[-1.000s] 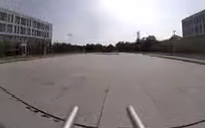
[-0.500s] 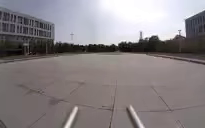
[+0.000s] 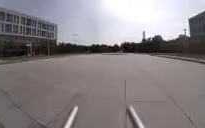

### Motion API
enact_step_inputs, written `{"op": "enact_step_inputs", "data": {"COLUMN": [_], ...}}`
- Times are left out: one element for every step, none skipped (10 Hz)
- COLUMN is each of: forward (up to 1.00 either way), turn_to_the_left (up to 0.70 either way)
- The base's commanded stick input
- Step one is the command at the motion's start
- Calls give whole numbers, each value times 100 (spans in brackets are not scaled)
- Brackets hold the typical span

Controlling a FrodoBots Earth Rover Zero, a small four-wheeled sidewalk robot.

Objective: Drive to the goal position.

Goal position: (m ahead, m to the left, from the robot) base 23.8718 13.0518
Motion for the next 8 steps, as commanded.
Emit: {"op": "enact_step_inputs", "data": {"forward": [100,100,100,100,100,100,100,100], "turn_to_the_left": [1,1,1,1,1,1,1,1]}}
